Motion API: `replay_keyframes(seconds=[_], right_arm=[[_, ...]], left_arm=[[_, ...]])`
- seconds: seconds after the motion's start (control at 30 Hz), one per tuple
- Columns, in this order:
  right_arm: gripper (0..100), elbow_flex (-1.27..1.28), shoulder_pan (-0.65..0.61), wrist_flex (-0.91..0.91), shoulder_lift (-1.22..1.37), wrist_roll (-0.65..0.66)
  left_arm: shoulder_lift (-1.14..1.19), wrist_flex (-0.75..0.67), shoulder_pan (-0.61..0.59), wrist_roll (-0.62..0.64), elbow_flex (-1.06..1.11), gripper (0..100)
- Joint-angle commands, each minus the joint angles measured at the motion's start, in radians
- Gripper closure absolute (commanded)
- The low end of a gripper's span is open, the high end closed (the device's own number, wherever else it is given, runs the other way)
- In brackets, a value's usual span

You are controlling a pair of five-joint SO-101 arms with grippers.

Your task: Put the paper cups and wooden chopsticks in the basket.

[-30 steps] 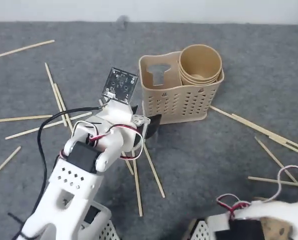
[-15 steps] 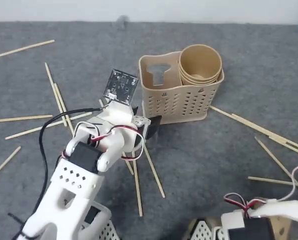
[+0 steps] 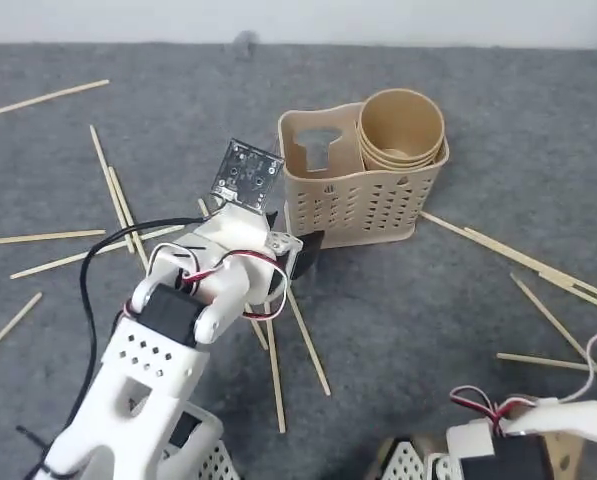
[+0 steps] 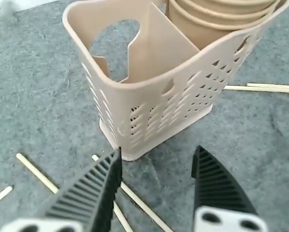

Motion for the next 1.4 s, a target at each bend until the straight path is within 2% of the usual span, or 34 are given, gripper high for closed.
replay_keyframes(seconds=[0.0, 0.6, 0.83, 1.17, 1.37], right_arm=[[75.7, -0.003, 0.004, -0.013, 0.016, 0.012], [75.6, -0.002, -0.007, -0.019, 0.295, 0.006], [75.6, -0.014, -0.013, -0.021, 0.395, -0.043], [75.7, -0.100, -0.031, 0.079, 0.417, -0.206], [75.7, -0.167, -0.096, 0.136, 0.417, -0.315]], left_arm=[[-0.023, -0.028, -0.002, -0.011, -0.005, 77], [-0.023, -0.029, -0.002, -0.011, -0.005, 77], [-0.023, -0.029, -0.002, -0.011, -0.005, 77], [-0.028, -0.029, -0.002, -0.011, -0.004, 77], [-0.028, -0.029, -0.002, -0.011, -0.004, 77]])
